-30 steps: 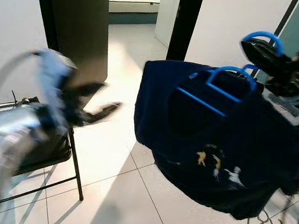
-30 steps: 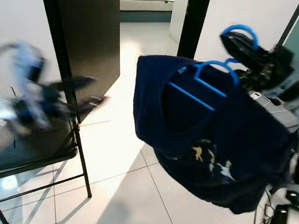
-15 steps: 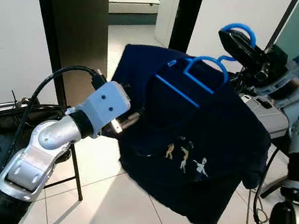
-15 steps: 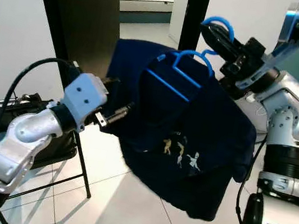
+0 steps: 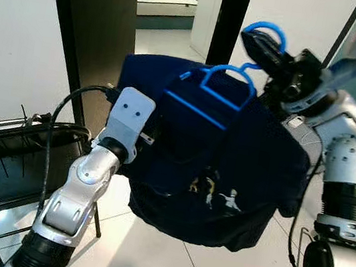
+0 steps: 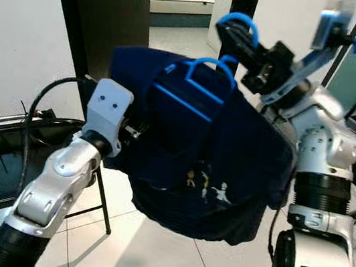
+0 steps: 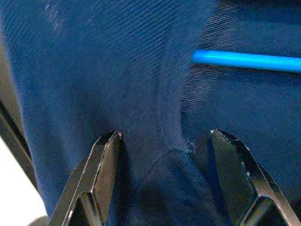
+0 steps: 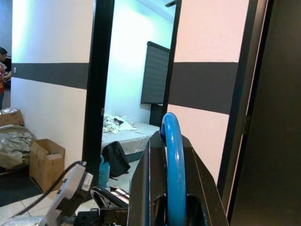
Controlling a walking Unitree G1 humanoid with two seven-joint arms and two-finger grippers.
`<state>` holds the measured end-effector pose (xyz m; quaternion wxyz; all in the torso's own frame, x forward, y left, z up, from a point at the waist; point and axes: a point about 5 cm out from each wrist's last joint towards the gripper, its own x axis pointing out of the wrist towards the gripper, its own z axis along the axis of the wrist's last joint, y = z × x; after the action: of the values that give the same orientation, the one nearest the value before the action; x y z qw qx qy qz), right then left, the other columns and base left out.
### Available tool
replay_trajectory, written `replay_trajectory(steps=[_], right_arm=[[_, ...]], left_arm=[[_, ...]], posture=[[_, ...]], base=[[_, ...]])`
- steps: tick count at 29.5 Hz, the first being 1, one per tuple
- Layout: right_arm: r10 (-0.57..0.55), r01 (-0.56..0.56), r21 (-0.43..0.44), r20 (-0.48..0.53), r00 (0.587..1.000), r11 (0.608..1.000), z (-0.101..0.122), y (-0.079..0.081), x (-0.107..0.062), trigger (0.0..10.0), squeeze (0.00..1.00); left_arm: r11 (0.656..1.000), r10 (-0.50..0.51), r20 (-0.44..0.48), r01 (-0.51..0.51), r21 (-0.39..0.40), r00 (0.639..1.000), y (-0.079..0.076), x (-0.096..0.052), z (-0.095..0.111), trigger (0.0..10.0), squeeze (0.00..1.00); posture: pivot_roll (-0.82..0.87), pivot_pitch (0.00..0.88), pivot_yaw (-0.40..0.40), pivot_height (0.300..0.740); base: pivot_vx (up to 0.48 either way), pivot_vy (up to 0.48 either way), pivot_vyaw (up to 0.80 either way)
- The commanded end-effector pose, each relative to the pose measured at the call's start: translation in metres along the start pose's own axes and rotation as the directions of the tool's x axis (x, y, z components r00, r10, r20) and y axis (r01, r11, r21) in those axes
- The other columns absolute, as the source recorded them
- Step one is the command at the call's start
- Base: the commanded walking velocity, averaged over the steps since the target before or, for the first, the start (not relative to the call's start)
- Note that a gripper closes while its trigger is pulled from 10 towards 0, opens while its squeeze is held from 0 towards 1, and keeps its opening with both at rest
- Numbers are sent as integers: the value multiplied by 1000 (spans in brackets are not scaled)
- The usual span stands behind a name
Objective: Hang hanger
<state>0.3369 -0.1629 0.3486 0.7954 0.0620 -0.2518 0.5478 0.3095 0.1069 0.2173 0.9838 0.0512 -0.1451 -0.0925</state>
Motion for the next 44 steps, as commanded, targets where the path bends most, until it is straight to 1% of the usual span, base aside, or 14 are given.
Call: replay_trajectory(steps=[1, 4, 10, 11, 13, 14, 19, 24, 28, 37, 39, 41, 43, 44], right_arm=[[16, -15, -24, 26, 1000, 1000, 2, 4, 3, 0, 0], [31, -30, -10, 32, 999, 999, -2, 9, 8, 0, 0], [32, -32, -6, 31, 999, 999, -6, 13, 11, 0, 0], [30, -29, -4, 35, 999, 1000, -6, 14, 11, 0, 0], [28, -28, -4, 38, 999, 1000, -6, 14, 11, 0, 0], [27, -27, -3, 42, 999, 1000, -6, 14, 11, 0, 0], [8, -8, -9, 42, 999, 1000, -6, 12, 6, 0, 0], [-3, 3, -11, 40, 999, 1000, -6, 10, 4, 0, 0], [-22, 23, -16, 39, 999, 1000, -7, 8, 1, 0, 0], [-16, 15, -29, -36, 999, 999, -18, 12, -4, 0, 0], [-8, 5, -40, -86, 996, 999, -25, 14, -4, 0, 0], [54, -75, -58, -291, 955, 996, -55, 27, -6, 0, 0], [54, -75, -58, -291, 955, 996, -55, 27, -6, 0, 0], [109, -139, -47, -400, 910, 989, -75, 38, -7, 0, 0]], left_arm=[[999, 35, -29, -36, -41, 999, 0, 0, -5, 10000, 0], [994, 104, -59, -106, -35, 993, 1, 2, -9, 10000, 0], [991, 131, -68, -133, -29, 989, 1, 2, -9, 10000, 0], [989, 143, -63, -145, -13, 988, 3, 1, -9, 2667, 0], [988, 153, -60, -154, -5, 986, 4, 1, -9, 2667, 0], [986, 165, -52, -165, 15, 985, 7, 1, -8, 0, 0], [977, 193, -15, -191, 100, 981, 17, 1, -2, 0, 0], [972, 201, 0, -199, 123, 980, 21, 1, 2, 0, 0], [959, 226, 23, -227, 171, 974, 35, 0, 8, 0, 0], [945, 240, 52, -245, 215, 969, 46, 1, 16, 0, 0], [942, 241, 58, -248, 225, 969, 48, 1, 17, 0, 0], [933, 235, 78, -247, 261, 969, 53, 2, 23, 0, 0], [933, 235, 78, -247, 261, 969, 53, 2, 23, 0, 0], [928, 229, 83, -244, 281, 970, 55, 3, 25, 0, 0]], posture=[[98, 0, -50, 740], [95, 0, -48, 740], [96, 0, -45, 740], [98, 0, -42, 740], [98, 0, -42, 740], [98, 0, -40, 740], [100, 0, -36, 740], [103, 0, -35, 740], [105, 0, -28, 740], [108, 0, -26, 740], [108, 0, -25, 740], [108, 0, -23, 740], [108, 0, -23, 740], [105, 0, -18, 740]], base=[[0, 0, 0], [0, 0, 0], [0, 0, 0], [0, 0, 0], [0, 0, 0], [0, 0, 0], [0, 0, 0], [0, 0, 0], [0, 0, 0], [0, 0, 0], [0, 0, 0], [0, 0, 0], [0, 0, 0], [0, 0, 0]])
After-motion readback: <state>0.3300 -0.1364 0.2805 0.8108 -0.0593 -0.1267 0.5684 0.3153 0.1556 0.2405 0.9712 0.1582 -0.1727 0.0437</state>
